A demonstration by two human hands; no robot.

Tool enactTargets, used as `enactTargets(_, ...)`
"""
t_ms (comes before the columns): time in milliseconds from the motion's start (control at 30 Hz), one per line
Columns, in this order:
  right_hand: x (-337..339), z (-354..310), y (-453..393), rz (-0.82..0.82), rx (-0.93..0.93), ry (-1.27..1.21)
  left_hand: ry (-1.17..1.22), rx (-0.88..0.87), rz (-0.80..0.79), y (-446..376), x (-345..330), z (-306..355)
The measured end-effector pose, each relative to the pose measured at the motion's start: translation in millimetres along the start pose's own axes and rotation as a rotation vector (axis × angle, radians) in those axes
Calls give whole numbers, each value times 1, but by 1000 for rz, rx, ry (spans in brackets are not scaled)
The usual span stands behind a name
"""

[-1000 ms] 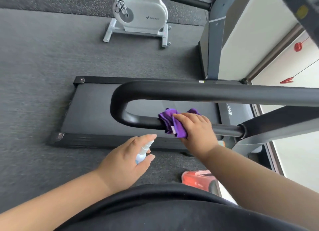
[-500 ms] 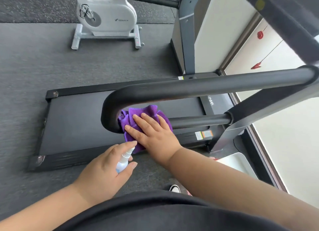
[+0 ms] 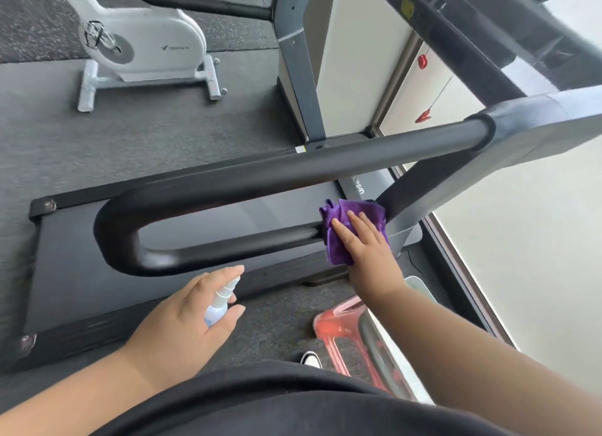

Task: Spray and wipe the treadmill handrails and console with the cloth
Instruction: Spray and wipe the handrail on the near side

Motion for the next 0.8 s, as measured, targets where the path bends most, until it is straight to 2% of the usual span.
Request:
enactTargets(100, 11, -15, 12, 107, -4, -346, -7, 118, 16, -1, -6, 4)
enactTargets(167, 19, -48, 21, 106, 80, -615, 6, 171, 53, -1, -6, 10)
enactTargets(267, 20, -99, 27, -193, 133, -967, 76, 222, 108, -7, -4, 22)
enactTargets(400, 16, -147, 29, -589, 126, -1165, 295, 358, 249, 2, 7, 21)
enactTargets(467, 11, -170, 32, -731, 155, -1172, 362, 422, 337, 20, 17, 14)
enactTargets(633, -5, -252, 65, -1039, 405, -1098, 472, 583, 539, 83, 41, -19)
enactTargets(700, -15, -281, 73, -1046, 472, -987, 493, 614, 597, 111, 51, -32)
enactTargets(800, -36, -322, 73, -910, 459, -775, 484, 638, 634, 154, 72, -55)
Point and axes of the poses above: each hand's wrist, its own y-axis away from the middle knuckle, its own x-axis out of the back of the hand, z = x × y, the point moved 9 cm from there along -y, towards the middle knuckle, and after that the axes turned 3 degrees about -z, right-handed, at the moved point
